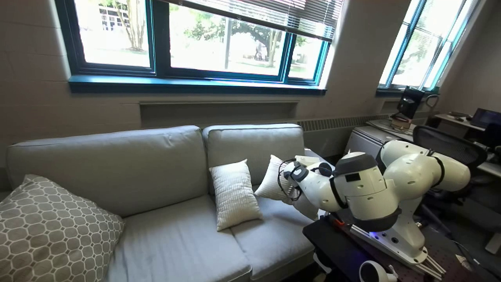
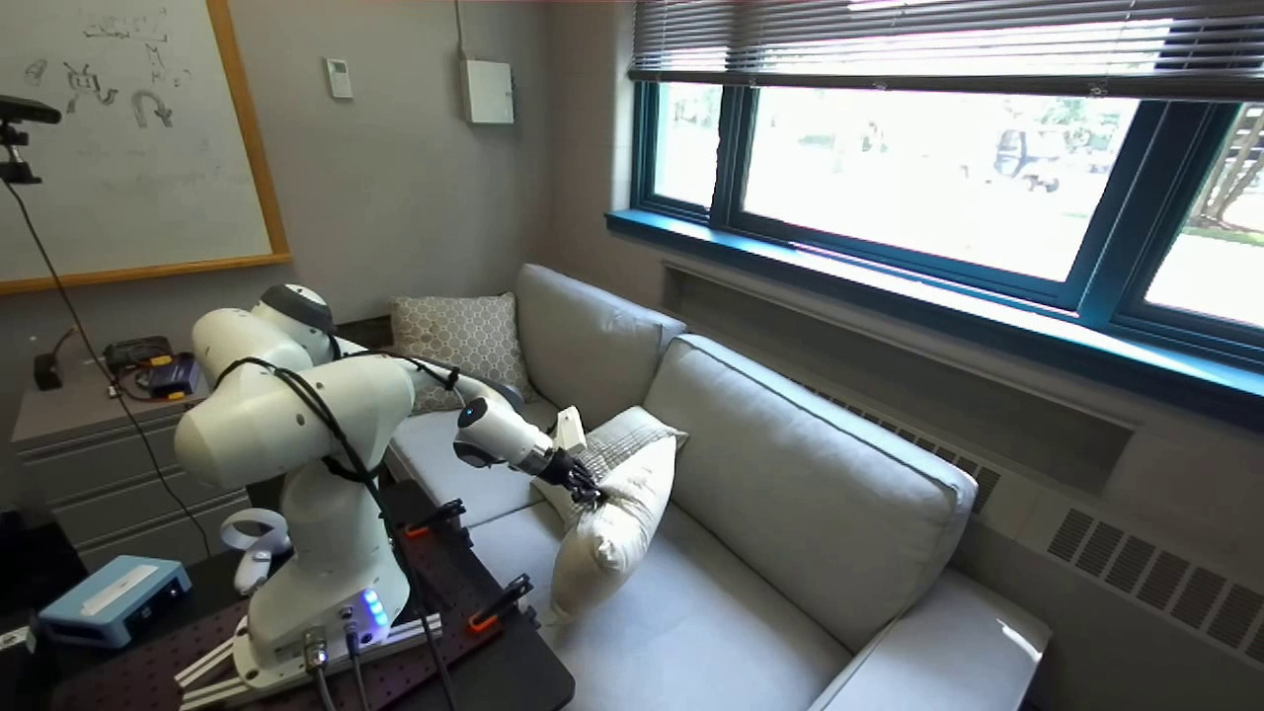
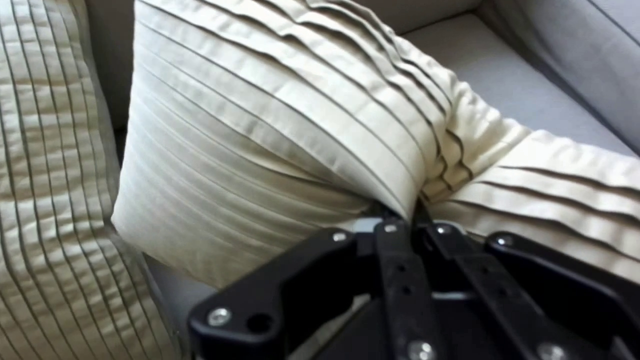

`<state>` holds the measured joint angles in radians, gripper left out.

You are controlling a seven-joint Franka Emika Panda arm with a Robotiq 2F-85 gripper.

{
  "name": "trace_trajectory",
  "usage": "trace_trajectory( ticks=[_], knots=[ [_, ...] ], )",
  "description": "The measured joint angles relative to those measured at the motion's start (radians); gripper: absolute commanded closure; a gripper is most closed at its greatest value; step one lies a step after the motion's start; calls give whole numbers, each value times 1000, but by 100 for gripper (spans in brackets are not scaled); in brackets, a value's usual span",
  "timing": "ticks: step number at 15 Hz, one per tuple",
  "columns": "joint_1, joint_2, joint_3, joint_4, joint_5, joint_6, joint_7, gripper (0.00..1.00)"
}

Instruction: Arrange the pillows neatly to the right

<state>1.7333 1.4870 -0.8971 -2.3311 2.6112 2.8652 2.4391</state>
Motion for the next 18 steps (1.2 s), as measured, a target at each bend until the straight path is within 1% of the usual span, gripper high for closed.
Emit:
trace_trajectory(
  ticks=[3, 6, 8, 10, 12, 14, 16, 18],
  knots=[
    [71, 0, -34, -88, -8, -94, -55, 99],
    [118, 0, -80, -180, -9, -208, -173, 99],
    [121, 0, -112, -242, -10, -296, -283, 99],
    [99, 0, -142, -301, -10, -393, -418, 99],
    [45, 0, -174, -352, -10, -494, -568, 99],
    [-34, 0, -221, -390, -10, -594, -719, 99],
    [-145, 0, -282, -413, -10, -703, -865, 99],
    [-298, -1, -353, -417, -11, -821, -1001, 99]
  ],
)
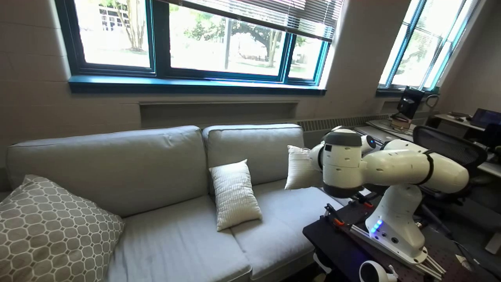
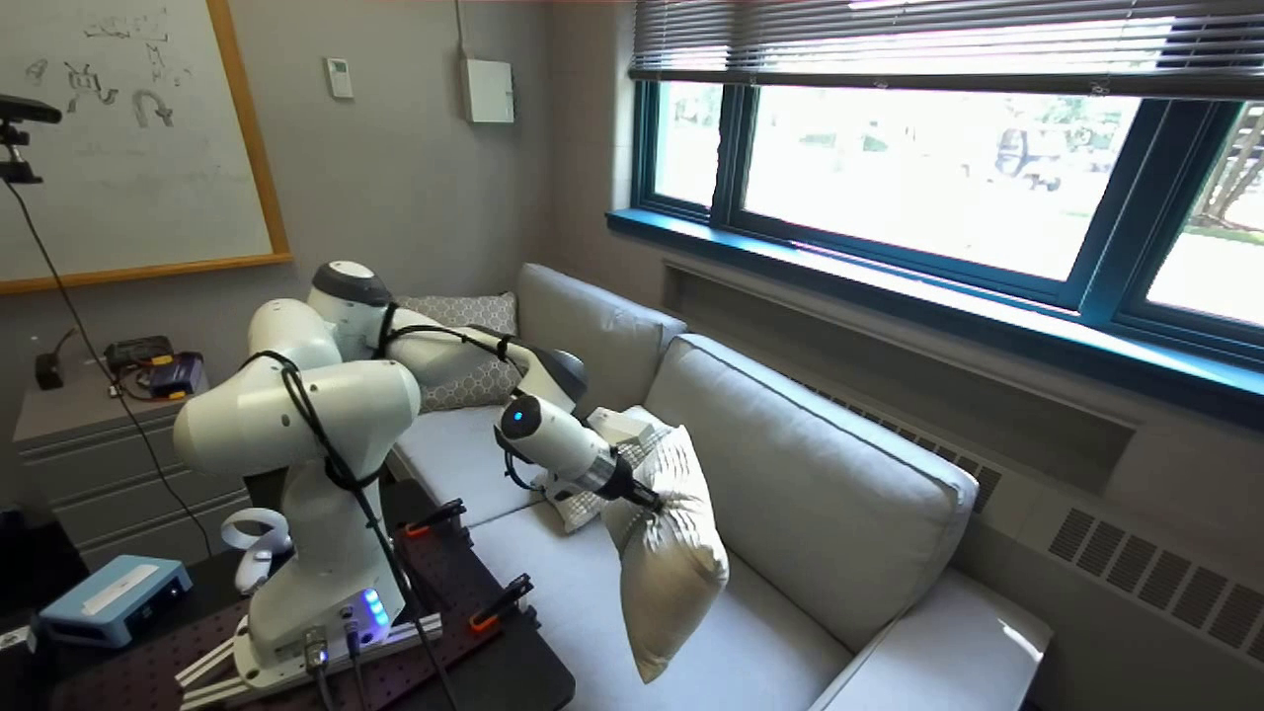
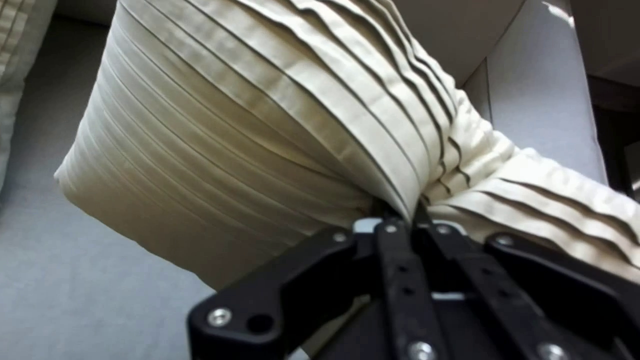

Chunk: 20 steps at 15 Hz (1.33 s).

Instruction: Arrange the pillows neatly to the right

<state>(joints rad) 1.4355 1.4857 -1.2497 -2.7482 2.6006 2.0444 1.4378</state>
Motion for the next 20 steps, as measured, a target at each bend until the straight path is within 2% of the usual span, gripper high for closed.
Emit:
trace_trajectory(
  ticks=[3, 7, 12, 16, 18, 20],
  knots=[
    [-261, -5, -84, 10, 0, -197, -141, 99],
    [-598, -35, -164, 79, 1, -405, -238, 99],
    [-996, -79, -173, 303, 1, -566, -269, 99],
    [-1279, -85, -121, 589, 1, -585, -269, 99],
    [-1368, -84, -89, 733, 1, -530, -262, 99],
    [-1430, -100, -35, 875, -22, -406, -256, 99]
  ],
)
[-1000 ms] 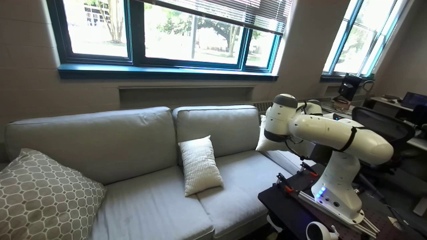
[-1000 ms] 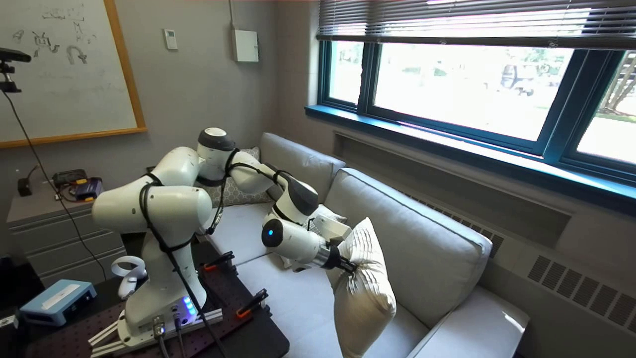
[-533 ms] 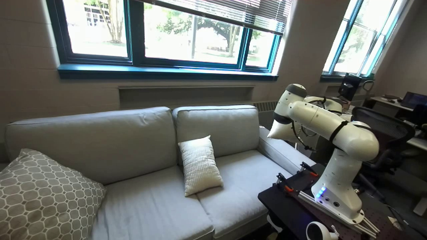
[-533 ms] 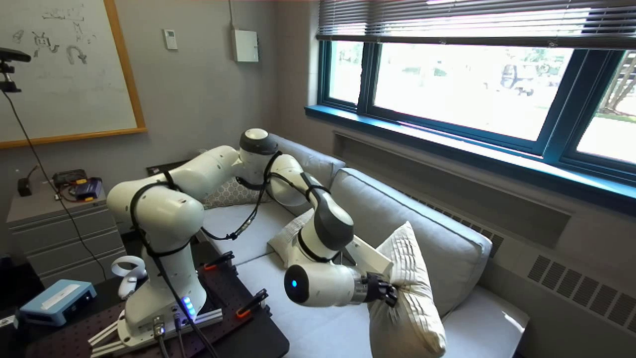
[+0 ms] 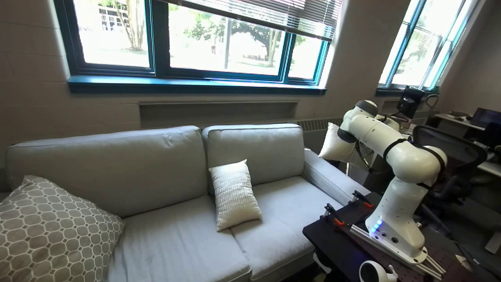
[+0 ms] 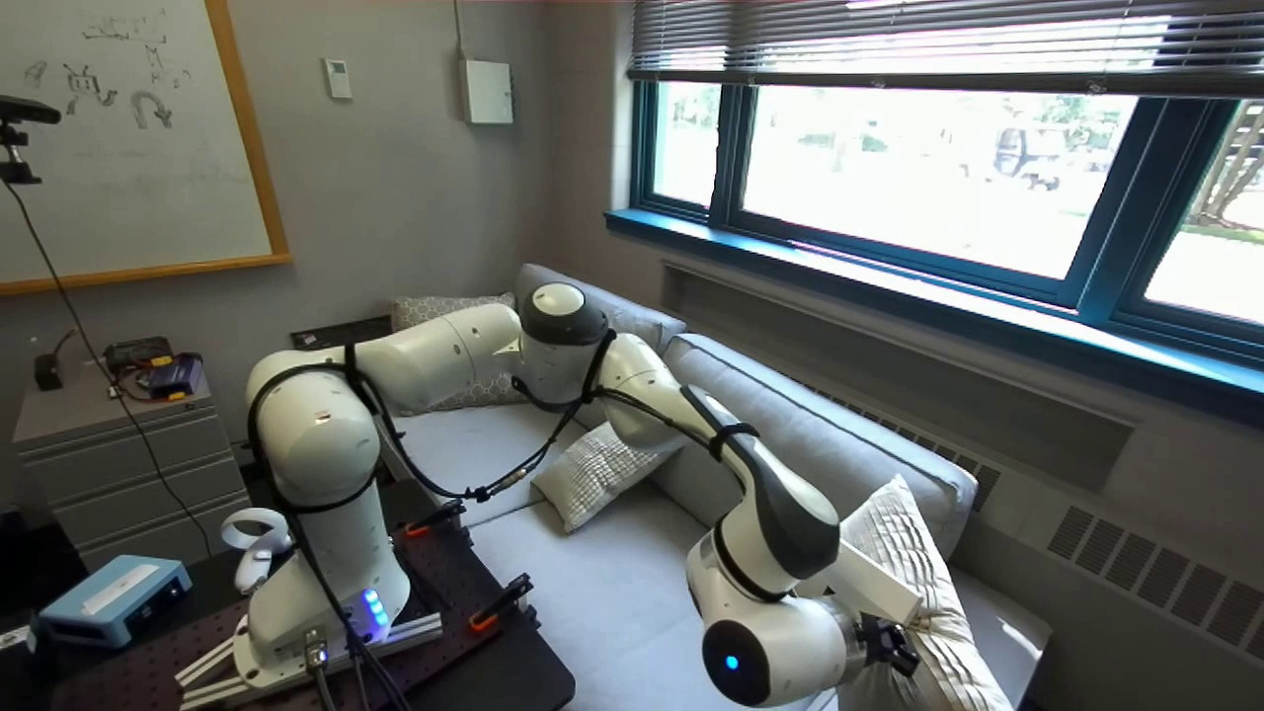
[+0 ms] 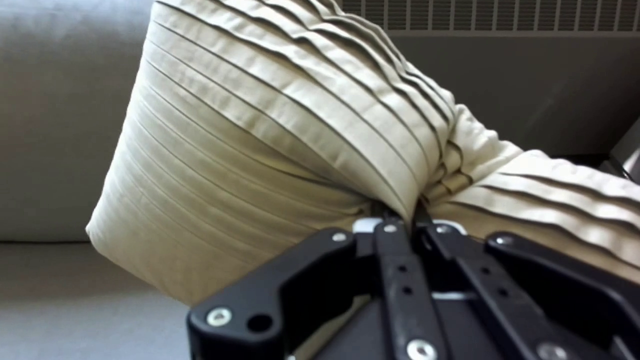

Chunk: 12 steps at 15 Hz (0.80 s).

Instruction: Arrange the pillows neatly to the right

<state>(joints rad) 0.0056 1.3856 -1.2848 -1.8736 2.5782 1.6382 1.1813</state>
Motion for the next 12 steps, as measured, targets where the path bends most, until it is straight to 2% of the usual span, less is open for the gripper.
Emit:
trace_trajectory(
  ticks=[3, 7, 12],
  knots=[
    [-58, -114, 140, 152, -109, 241, -18, 99],
    [-114, -267, 331, 265, -247, 518, -23, 99],
    [-237, -359, 647, 368, -366, 733, -27, 99]
  ],
)
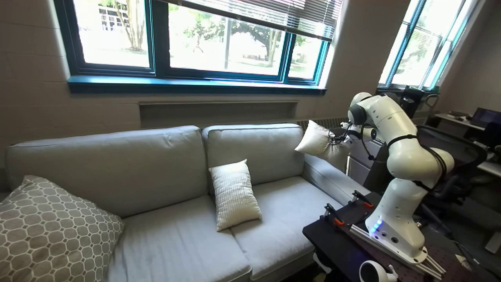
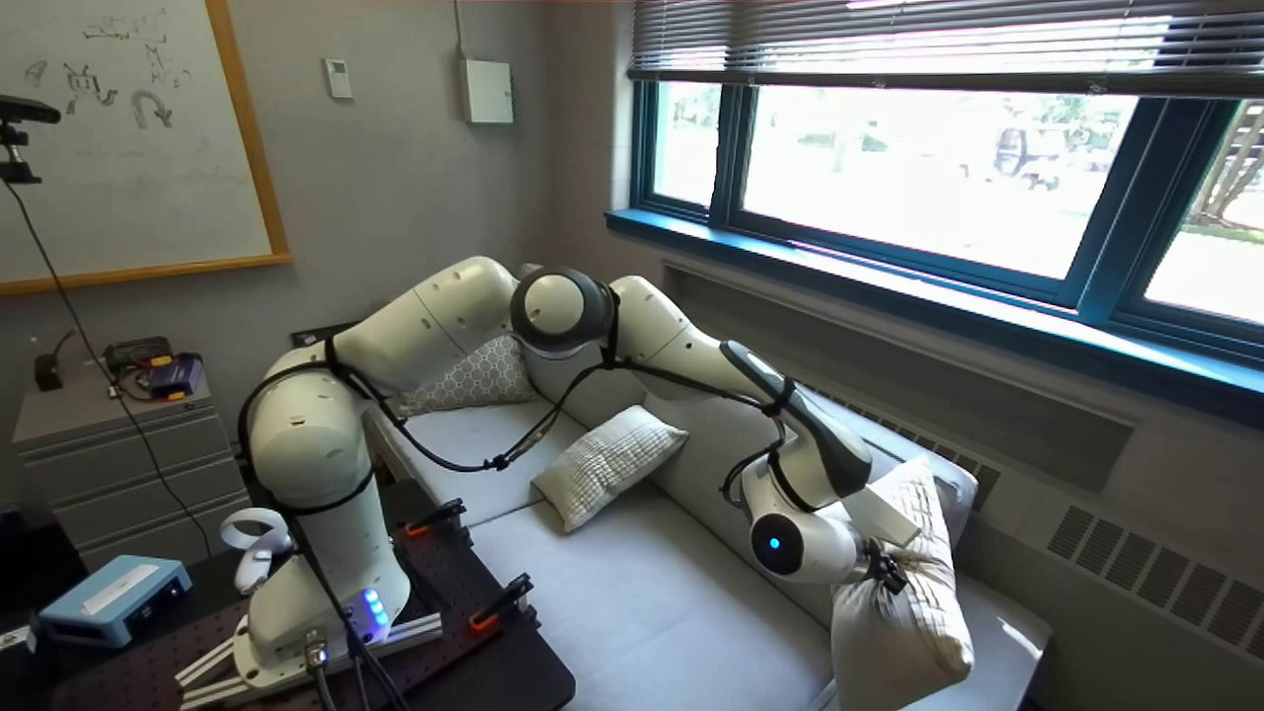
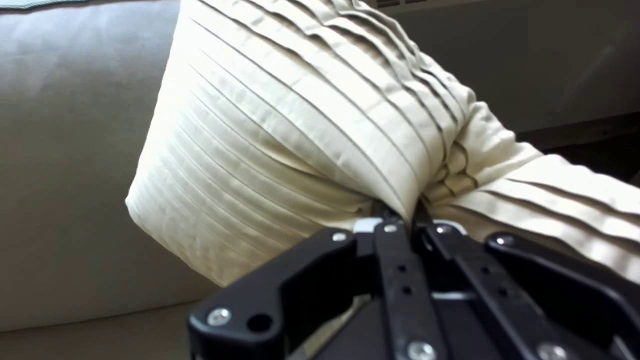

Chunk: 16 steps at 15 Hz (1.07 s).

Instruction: Arrange the pillows neatly to the right

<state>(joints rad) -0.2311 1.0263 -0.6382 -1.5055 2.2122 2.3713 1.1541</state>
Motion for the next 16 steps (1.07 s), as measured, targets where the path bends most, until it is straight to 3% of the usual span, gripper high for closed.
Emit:
trace_trajectory(
  ticks=[3, 6, 10, 16],
  knots=[
    [-69, 0, 171, 30, -75, 103, 0, 99],
    [-127, 7, 287, 25, -92, 169, -1, 99],
    [-188, 39, 369, 3, -92, 206, -1, 99],
    [-232, 105, 436, -38, -90, 211, 7, 99]
  ],
)
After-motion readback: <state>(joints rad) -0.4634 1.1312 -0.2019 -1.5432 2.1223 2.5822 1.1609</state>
